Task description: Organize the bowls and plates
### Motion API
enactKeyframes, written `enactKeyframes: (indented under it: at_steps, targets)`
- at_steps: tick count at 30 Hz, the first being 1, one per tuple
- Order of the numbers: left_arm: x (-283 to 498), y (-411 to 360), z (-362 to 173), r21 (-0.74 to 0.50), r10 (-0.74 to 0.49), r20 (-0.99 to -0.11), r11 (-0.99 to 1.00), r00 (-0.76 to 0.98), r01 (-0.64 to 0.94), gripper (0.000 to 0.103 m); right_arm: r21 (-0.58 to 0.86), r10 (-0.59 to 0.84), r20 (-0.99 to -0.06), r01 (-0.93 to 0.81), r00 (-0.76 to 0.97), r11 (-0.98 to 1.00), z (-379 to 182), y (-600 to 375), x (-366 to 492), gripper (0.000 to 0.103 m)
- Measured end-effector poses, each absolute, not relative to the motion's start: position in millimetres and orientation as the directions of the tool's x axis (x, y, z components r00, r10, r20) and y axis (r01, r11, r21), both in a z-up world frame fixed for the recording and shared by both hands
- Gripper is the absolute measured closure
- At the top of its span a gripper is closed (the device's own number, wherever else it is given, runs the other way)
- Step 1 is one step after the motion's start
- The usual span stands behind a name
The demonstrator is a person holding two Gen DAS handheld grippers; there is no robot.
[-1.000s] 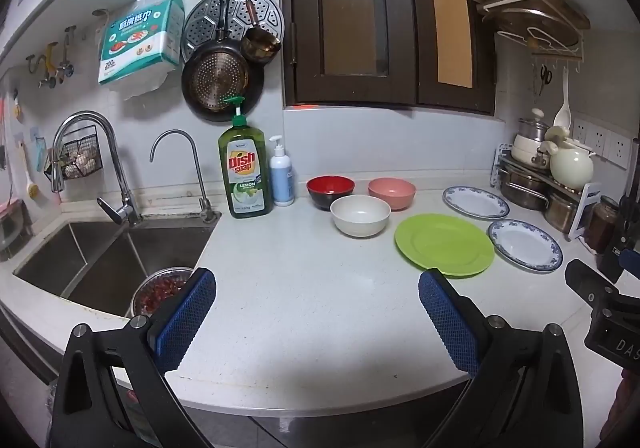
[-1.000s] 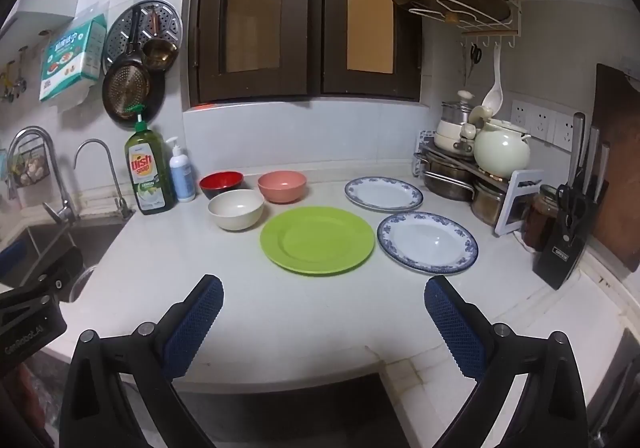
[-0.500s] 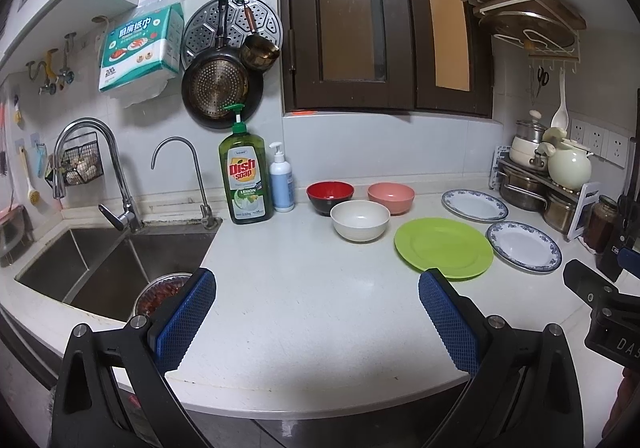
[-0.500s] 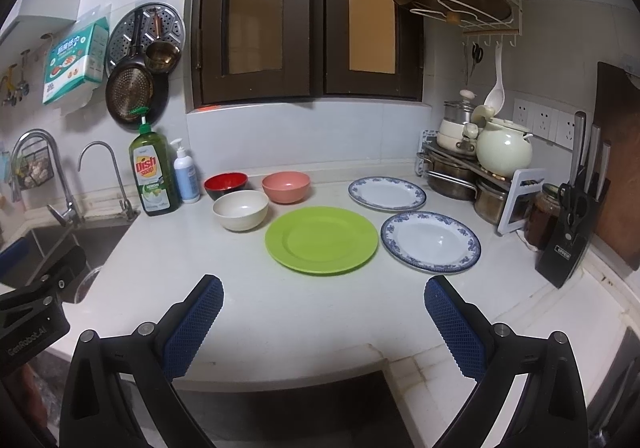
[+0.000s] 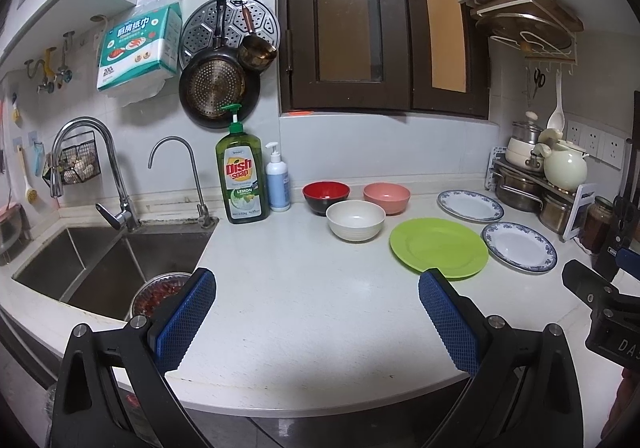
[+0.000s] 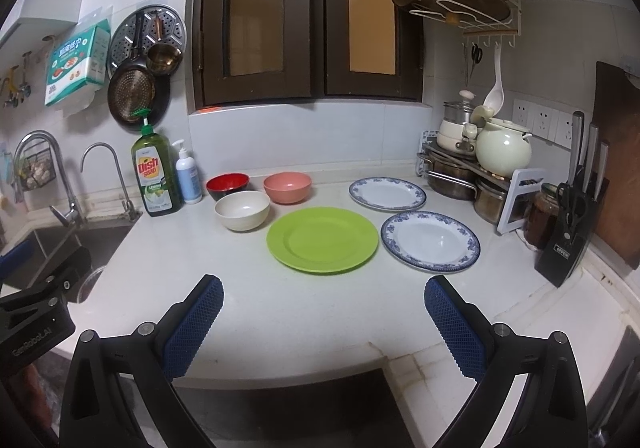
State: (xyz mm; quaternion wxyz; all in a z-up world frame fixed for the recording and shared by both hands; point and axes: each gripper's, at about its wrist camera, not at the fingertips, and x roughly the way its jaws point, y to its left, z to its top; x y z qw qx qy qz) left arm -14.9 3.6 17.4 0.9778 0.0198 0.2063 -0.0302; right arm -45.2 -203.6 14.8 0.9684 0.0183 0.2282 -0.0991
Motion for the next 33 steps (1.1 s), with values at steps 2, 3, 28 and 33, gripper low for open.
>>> enactKeyframes:
  at_steps: [2, 3, 28, 33]
  targets:
    - [-15.2, 4.0, 18.0, 0.025, -0.050, -0.402, 0.998, 0.914, 0.066, 0.000, -0.010, -0.184, -0.443, 0.201, 0.877, 0.980, 15.5, -203.4, -46.8, 0.001]
    - [-15.2, 3.8, 18.2, 0.024, -0.050, -0.402, 0.998, 0.914, 0.065, 0.000, -0.012, -0.186, -0.442, 0.201, 0.878, 0.979, 15.8, -203.3, -47.5, 0.001]
    - [-11.7, 1.5, 19.1, 0.023, -0.052, -0.406, 0.997, 0.912, 0.067, 0.000, -0.014, -0.181, -0.451, 0.195, 0.874, 0.981, 18.2, -205.9, -41.8, 0.001]
    - [-10.3, 1.6, 17.7, 0.023, -0.054, -0.409, 0.997, 0.911, 0.070, 0.000, -0.014, -0.180, -0.456, 0.195, 0.872, 0.981, 17.4, -205.8, -37.2, 0.001]
